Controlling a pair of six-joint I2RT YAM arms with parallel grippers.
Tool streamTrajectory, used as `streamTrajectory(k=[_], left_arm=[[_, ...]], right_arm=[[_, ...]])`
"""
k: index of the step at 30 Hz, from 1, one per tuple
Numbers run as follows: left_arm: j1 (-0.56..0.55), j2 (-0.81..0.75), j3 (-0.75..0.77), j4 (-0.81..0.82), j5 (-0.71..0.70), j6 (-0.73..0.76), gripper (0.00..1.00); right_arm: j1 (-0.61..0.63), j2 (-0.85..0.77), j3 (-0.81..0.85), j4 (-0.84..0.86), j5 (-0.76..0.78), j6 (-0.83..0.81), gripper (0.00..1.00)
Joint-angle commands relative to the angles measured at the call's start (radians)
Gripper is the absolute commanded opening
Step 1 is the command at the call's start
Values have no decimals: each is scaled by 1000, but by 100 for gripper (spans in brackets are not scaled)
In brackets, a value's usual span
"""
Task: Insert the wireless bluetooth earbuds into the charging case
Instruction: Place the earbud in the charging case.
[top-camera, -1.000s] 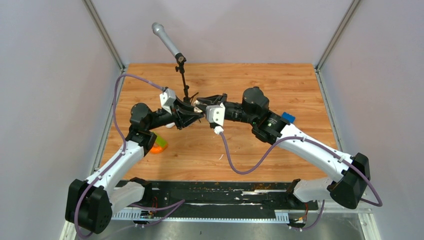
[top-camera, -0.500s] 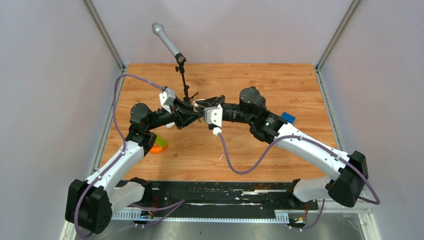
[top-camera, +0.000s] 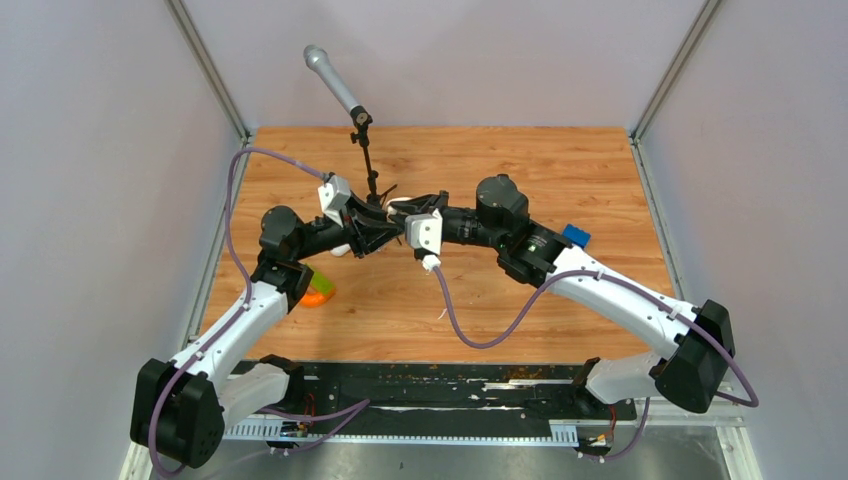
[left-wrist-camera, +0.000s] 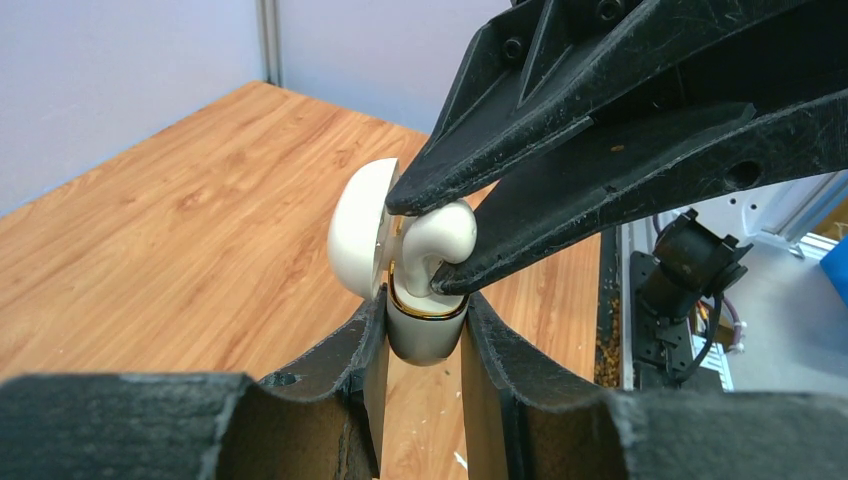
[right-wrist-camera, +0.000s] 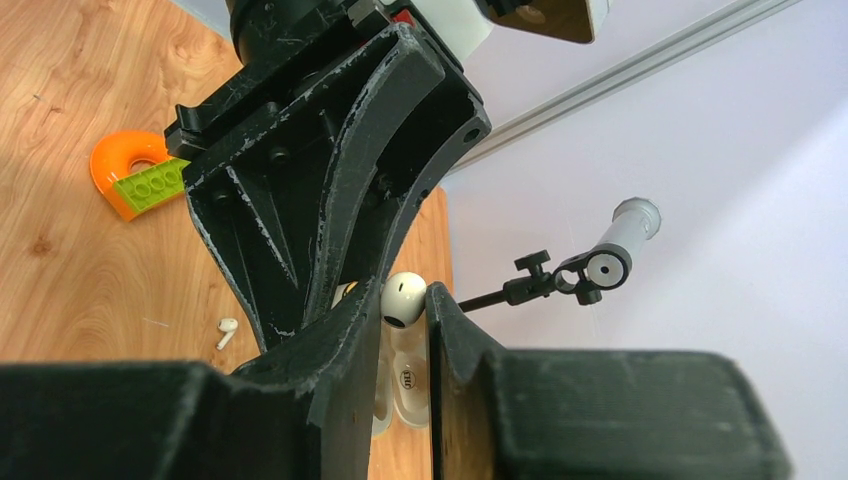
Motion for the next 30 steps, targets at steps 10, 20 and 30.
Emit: streamTrajectory(k=[10, 20, 30], left_arm=[[-5, -25, 40, 59, -33, 1, 3], [-5, -30, 26, 62, -39, 6, 2], [-4, -33, 14, 72, -46, 4, 2]], right_arm=[[5, 33, 82, -71, 49, 48, 18], [5, 42, 143, -182, 90, 73, 32], [4, 55, 174, -216, 80, 99, 39]])
